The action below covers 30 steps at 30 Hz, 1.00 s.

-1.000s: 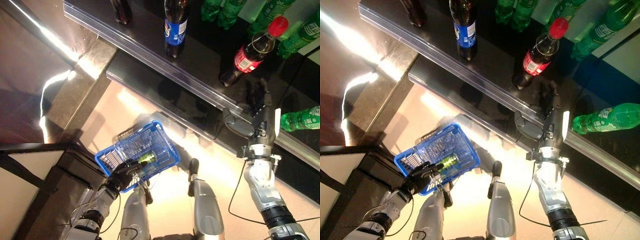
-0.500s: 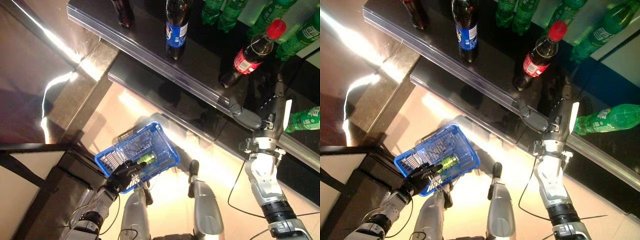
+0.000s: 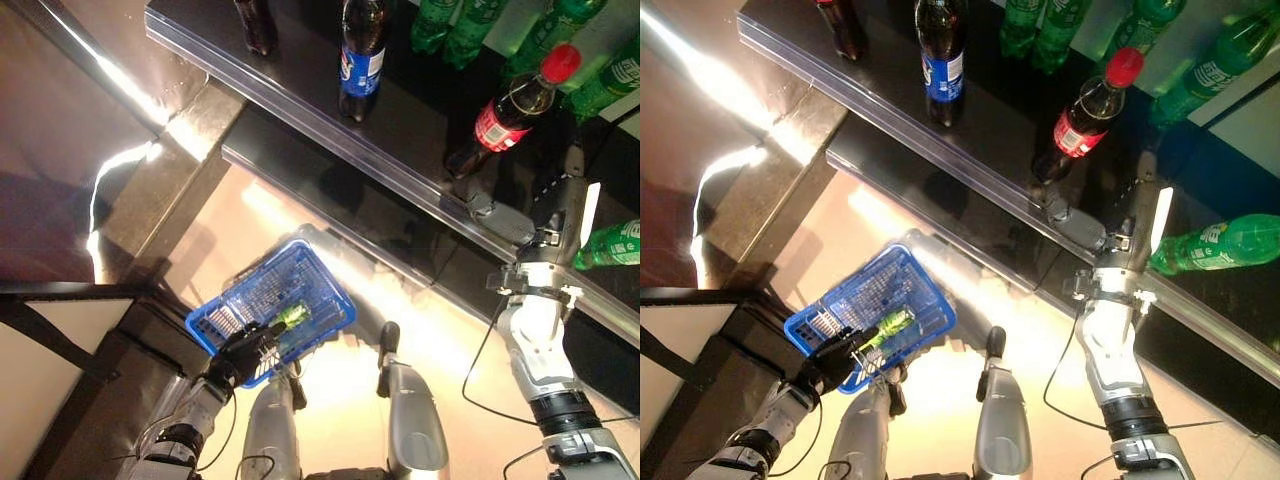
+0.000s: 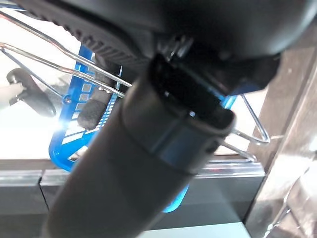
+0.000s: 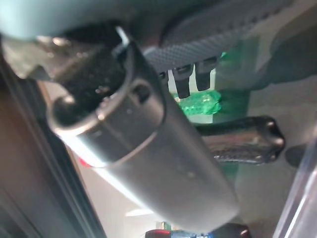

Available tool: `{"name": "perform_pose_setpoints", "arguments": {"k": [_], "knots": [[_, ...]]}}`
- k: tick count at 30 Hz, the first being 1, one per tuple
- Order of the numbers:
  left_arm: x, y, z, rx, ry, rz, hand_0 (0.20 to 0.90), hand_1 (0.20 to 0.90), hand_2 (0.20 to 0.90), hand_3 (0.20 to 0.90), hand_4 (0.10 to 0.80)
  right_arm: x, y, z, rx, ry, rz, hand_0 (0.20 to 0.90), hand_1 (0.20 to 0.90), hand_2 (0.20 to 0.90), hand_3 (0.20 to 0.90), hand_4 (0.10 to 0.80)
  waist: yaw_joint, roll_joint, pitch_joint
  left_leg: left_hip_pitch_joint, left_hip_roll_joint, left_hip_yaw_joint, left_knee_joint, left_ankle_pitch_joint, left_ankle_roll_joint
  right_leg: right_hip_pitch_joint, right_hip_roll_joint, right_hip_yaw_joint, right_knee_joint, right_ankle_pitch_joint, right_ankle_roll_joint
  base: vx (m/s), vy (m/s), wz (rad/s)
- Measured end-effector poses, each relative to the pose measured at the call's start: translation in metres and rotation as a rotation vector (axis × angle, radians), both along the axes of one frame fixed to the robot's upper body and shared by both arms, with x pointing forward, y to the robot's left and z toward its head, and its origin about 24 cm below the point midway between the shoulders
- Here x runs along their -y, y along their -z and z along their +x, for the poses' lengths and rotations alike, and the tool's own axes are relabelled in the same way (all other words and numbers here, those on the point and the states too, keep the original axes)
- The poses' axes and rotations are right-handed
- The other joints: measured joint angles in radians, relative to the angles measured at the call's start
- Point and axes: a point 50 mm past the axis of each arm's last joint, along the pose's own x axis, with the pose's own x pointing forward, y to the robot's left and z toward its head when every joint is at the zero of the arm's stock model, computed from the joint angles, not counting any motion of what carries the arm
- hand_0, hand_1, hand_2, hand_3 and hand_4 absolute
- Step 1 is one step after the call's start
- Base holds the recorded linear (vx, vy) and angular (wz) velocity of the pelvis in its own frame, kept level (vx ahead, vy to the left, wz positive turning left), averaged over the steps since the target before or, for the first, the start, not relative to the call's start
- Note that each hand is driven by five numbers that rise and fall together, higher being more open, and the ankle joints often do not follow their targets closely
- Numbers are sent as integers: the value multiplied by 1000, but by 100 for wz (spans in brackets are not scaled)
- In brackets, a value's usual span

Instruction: Pick up the drink and place into the basket.

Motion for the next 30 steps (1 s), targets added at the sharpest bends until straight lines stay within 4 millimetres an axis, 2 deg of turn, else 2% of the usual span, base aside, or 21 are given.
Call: {"name": "perform_pose_setpoints", "arguments": {"k": [9, 23, 30], "knots": [[2, 0, -2, 6, 12, -65, 300, 300, 300, 200, 100, -3, -8, 4, 25, -13, -4, 900, 900, 900, 900, 800, 13, 0, 0, 1, -1, -3, 1, 0, 0, 5, 0, -3, -4, 1, 1, 0, 0, 0], [3, 0, -1, 9, 35, -60, 300, 300, 300, 200, 100, -11, -36, 15, 108, -70, -38, 900, 900, 900, 900, 800, 34, 1, 0, 4, -2, -5, 1, -2, 3, 18, 1, -4, -19, 6, 2, 0, 0, 0], [3, -1, -1, 8, 41, -63, 300, 300, 300, 200, 100, 0, -51, 23, 100, -55, -66, 900, 900, 900, 900, 800, 35, 1, 0, 3, -2, -11, 2, -2, 3, 22, 1, -12, -20, 6, 2, 1, -3, 1]]}}
